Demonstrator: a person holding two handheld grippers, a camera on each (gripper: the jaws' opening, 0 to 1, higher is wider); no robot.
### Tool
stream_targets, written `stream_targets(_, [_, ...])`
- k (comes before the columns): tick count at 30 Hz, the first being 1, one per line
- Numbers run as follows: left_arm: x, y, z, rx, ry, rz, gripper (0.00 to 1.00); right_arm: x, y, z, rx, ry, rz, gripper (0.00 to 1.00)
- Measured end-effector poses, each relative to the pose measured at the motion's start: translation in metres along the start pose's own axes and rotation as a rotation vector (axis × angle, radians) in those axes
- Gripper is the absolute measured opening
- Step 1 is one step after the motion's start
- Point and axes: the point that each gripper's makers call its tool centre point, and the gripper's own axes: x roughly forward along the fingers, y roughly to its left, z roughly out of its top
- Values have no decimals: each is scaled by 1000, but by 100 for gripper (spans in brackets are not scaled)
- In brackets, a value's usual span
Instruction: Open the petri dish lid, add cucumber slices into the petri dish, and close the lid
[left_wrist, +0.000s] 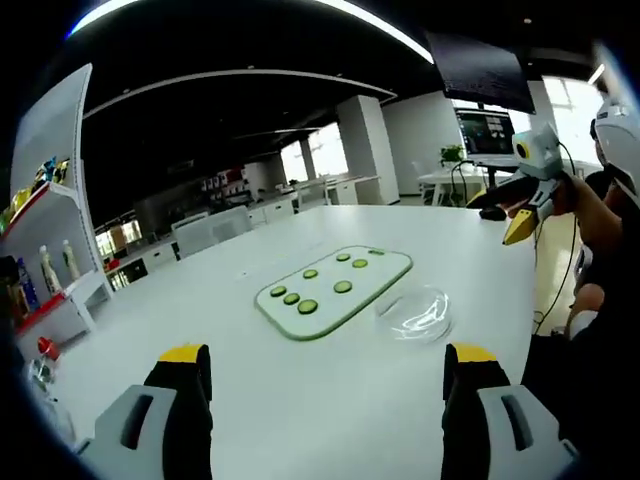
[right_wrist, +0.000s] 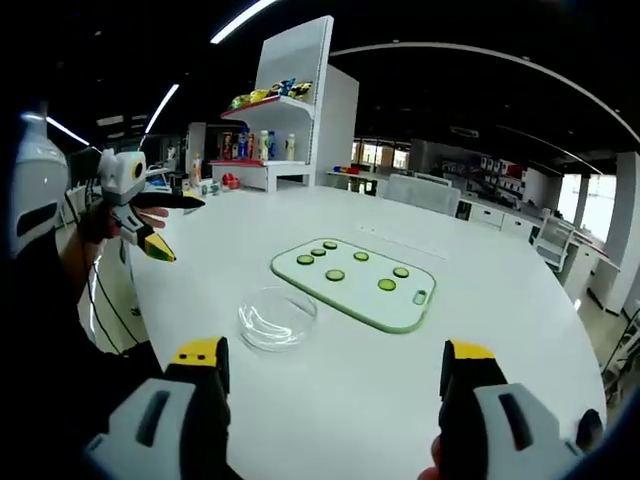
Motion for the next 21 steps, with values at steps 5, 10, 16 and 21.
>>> stream_targets(5, [-1, -2, -2, 3, 3, -4, 95, 0, 3, -1, -5, 5, 6, 82])
stream_targets(10, [-1, -3, -3, 5, 8, -9, 95, 0, 1, -3, 0, 8, 2, 82])
stream_targets(16, [0, -2, -2, 3, 8, -7, 95, 1, 1, -3, 1, 4, 1, 82])
stream_targets(21, [1, -5, -5, 4, 14, -14, 95, 2, 2, -6, -2, 13, 4, 82])
